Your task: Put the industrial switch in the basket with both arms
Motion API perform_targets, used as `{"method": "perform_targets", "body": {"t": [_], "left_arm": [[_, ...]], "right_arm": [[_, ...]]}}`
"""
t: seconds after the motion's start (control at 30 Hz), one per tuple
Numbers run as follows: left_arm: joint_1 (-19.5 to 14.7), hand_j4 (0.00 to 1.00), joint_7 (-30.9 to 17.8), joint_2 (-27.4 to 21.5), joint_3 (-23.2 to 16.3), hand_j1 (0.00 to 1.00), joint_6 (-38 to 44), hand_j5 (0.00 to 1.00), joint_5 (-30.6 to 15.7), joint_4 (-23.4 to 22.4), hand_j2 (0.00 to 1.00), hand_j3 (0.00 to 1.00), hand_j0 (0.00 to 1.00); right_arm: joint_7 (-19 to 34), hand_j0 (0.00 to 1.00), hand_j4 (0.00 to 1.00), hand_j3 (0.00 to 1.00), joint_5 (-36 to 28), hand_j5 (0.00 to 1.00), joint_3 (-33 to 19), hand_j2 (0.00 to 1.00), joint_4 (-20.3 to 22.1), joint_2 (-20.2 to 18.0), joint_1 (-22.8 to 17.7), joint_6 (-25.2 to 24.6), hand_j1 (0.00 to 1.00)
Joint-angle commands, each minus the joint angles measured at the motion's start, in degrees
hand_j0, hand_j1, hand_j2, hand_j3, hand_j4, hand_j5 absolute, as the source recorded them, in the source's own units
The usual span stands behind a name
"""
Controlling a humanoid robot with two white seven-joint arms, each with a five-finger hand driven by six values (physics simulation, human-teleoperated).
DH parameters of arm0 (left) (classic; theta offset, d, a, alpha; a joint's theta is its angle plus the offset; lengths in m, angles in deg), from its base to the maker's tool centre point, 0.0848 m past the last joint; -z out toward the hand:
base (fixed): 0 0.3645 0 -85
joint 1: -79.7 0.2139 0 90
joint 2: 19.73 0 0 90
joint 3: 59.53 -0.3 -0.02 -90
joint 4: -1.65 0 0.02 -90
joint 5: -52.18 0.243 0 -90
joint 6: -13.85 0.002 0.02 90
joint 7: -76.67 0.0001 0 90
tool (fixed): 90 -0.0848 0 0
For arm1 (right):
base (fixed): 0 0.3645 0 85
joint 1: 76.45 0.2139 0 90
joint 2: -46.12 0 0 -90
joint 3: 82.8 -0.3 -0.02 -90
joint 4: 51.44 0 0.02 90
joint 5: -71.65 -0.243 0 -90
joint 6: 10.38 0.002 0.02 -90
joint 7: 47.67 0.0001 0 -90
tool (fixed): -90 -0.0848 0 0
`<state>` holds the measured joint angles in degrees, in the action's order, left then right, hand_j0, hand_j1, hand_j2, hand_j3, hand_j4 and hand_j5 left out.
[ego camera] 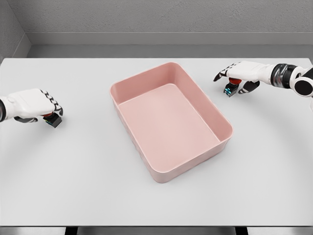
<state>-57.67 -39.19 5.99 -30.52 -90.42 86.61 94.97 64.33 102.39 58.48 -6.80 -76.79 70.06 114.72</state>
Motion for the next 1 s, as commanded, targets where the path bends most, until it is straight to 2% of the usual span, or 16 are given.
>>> {"method": "perform_targets", "body": {"t": [0.0, 0.03, 0.1, 0.2, 0.37, 0.57, 0.63, 0.7, 0.77, 0.97], "left_arm": [[0.00, 0.72, 0.01, -0.06, -0.01, 0.72, -0.05, 0.72, 0.02, 0.02, 0.72, 0.72, 0.72], [0.00, 0.72, 0.01, -0.06, -0.01, 0.72, 0.04, 0.72, 0.02, 0.02, 0.72, 0.72, 0.72], [0.00, 0.67, 0.01, -0.06, -0.01, 0.67, 0.04, 0.67, 0.11, -0.07, 0.67, 0.67, 0.67], [0.00, 0.66, 0.01, -0.06, -0.36, 0.66, 0.13, 0.66, 0.20, -0.07, 0.66, 0.66, 0.66], [-0.09, 0.54, 0.01, -0.15, -0.36, 0.54, -0.14, 0.54, 0.20, 0.02, 0.54, 0.54, 0.54], [-0.09, 0.51, 0.10, -0.15, -0.45, 0.51, -0.31, 0.51, 0.11, 0.20, 0.51, 0.51, 0.51], [-0.09, 0.45, 0.01, -0.23, -0.89, 0.45, -0.31, 0.45, 0.11, 1.07, 0.45, 0.45, 0.45], [-0.09, 0.45, 0.10, -0.23, -0.89, 0.45, -0.31, 0.45, 0.11, 1.16, 0.45, 0.45, 0.45], [-1.05, 0.45, 0.01, -1.11, -1.50, 0.45, -0.40, 0.45, -0.06, 1.60, 0.45, 0.45, 0.45], [-2.64, 0.45, 0.01, -2.17, -1.50, 0.45, -2.51, 0.45, -1.38, 2.92, 0.45, 0.45, 0.45]], "right_arm": [[-0.02, 0.74, 0.74, 0.74, -0.06, 0.74, -0.13, 0.74, 0.02, 0.04, 0.00, -0.11, 0.74], [-0.02, 0.71, 0.71, 0.71, -0.06, 0.71, -0.13, 0.71, 0.02, 0.04, 0.00, -0.11, 0.71], [-0.02, 0.71, 0.71, 0.71, 0.02, 0.71, -0.13, 0.71, 0.02, -0.05, 0.00, -0.11, 0.71], [-0.02, 0.69, 0.69, 0.69, 0.11, 0.69, -0.13, 0.69, -0.07, -0.05, 0.00, -0.11, 0.69], [-0.02, 0.62, 0.62, 0.62, 1.08, 0.62, -0.21, 0.62, -0.07, -0.05, 0.00, -0.11, 0.62], [-0.02, 0.56, 0.56, 0.56, 1.08, 0.56, -0.21, 0.56, -0.07, 0.04, 0.00, -0.11, 0.56], [0.06, 0.54, 0.54, 0.54, 1.17, 0.54, -0.21, 0.54, 0.01, 0.04, 0.00, -0.11, 0.54], [0.06, 0.54, 0.54, 0.54, 1.17, 0.54, -0.21, 0.54, -0.07, 0.04, 0.00, -0.11, 0.54], [0.06, 0.48, 0.48, 0.48, 1.87, 0.48, -0.21, 0.48, -0.07, 0.04, 0.09, -0.11, 0.48], [0.06, 0.44, 0.44, 0.44, 1.96, 0.44, -0.30, 0.44, -0.07, 0.13, 0.09, -0.11, 0.44]]}}
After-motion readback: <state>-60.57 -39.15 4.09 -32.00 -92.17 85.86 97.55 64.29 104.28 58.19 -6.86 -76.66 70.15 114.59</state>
